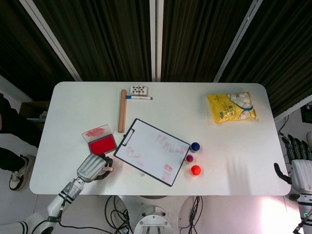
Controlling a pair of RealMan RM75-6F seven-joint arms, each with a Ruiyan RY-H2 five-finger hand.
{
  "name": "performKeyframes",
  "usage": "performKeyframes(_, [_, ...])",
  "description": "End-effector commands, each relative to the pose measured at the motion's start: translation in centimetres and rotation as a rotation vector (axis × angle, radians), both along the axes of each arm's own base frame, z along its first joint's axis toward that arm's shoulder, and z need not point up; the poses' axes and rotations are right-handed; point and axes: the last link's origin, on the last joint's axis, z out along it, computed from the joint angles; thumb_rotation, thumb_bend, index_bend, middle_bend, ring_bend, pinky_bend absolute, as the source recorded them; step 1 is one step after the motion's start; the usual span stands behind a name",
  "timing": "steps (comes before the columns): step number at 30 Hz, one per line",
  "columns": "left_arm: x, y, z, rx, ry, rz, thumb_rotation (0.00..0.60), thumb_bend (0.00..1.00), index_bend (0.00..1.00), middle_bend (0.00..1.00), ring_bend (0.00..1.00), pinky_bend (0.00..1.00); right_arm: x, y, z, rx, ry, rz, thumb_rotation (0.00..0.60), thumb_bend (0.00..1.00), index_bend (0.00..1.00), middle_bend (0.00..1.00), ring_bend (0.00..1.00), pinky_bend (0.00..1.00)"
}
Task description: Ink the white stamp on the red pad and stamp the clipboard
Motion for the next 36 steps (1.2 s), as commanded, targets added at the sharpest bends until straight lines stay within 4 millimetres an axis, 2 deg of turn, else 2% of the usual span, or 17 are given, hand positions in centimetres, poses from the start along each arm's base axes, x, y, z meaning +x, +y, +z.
performKeyframes(1, [0.0, 0.1, 0.1, 0.000, -0.016, 0.007, 0.600, 0.38, 0.64, 0.65, 0.49, 0.69, 0.0, 0.0, 0.0, -0.001, 0.001, 0.000, 0.600, 0.27, 0.00, 0.00, 0.00, 0.00])
performKeyframes(9, [0.2, 1.5, 1.4, 0.034, -0.103, 0.040, 0.600, 0.38, 0.66, 0.66, 0.50, 0.70, 0.1, 0.0, 0.1, -0.005, 0.005, 0.004, 0.600, 0.27, 0.00, 0.00, 0.00, 0.00])
performKeyframes(18, [-0.5, 5.8, 3.1, 0.102, -0.163, 0.124, 0.600, 0.39, 0.68, 0.68, 0.53, 0.71, 0.3, 0.1, 0.1, -0.005, 0.008, 0.004, 0.600, 0.27, 0.00, 0.00, 0.00, 0.00])
performKeyframes(23, [-1.2, 7.5, 2.9, 0.097, -0.167, 0.183, 0.600, 0.40, 0.69, 0.69, 0.53, 0.71, 0.4, 0.1, 0.1, -0.005, 0.012, 0.003, 0.600, 0.27, 0.00, 0.00, 0.00, 0.00])
performKeyframes(36, [-2.4, 9.0, 1.8, 0.093, -0.155, 0.218, 0.600, 0.41, 0.69, 0.70, 0.54, 0.72, 0.5, -0.1, 0.2, -0.004, 0.023, 0.001, 0.600, 0.28, 0.00, 0.00, 0.00, 0.00])
